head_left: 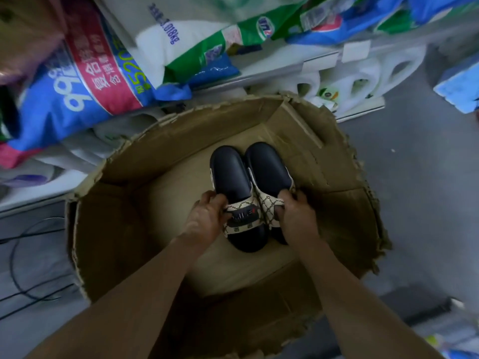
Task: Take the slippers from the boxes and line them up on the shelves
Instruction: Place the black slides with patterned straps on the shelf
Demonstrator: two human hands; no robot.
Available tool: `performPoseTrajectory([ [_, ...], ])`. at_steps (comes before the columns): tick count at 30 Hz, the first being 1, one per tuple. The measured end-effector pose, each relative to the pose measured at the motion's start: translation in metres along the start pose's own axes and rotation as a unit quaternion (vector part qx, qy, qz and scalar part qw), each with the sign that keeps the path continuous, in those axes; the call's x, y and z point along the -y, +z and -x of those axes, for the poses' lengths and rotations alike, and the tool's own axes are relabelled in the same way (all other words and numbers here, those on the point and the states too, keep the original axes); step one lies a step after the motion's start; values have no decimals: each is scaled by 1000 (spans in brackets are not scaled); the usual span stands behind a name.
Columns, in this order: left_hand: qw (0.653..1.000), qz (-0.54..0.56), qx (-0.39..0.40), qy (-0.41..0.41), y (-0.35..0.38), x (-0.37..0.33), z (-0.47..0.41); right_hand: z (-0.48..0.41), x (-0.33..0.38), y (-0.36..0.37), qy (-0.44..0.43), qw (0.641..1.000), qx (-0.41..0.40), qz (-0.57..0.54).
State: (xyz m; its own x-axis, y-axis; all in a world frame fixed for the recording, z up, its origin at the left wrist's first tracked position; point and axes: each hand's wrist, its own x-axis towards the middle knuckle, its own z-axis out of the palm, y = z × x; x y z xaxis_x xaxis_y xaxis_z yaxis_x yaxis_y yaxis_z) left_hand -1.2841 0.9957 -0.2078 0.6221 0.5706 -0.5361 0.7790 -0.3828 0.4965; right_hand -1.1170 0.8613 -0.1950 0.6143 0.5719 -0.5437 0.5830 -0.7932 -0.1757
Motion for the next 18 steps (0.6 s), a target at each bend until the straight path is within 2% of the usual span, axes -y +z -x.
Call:
performPoseTrajectory([
  [4, 998, 30, -45, -21, -4, 24, 11, -3, 15, -3, -73, 995, -44, -61],
  [7, 994, 62, -65, -62, -4, 43, 17, -13, 13, -5, -48, 985, -71, -150],
  [11, 939, 291, -61, -175, 3, 43, 16, -33, -2, 3, 79, 964, 82, -240],
  [13, 939, 277, -48, -196, 13, 42, 13, -40, -4, 10, 94, 956, 117, -252],
  [15, 944, 251, -53, -209, 20, 43, 8, -44, -2, 17, 93, 961, 119, -233],
  [18, 919, 315, -37, -235, 20, 40, 3, -40, 1, 15, 88, 956, 134, -245],
])
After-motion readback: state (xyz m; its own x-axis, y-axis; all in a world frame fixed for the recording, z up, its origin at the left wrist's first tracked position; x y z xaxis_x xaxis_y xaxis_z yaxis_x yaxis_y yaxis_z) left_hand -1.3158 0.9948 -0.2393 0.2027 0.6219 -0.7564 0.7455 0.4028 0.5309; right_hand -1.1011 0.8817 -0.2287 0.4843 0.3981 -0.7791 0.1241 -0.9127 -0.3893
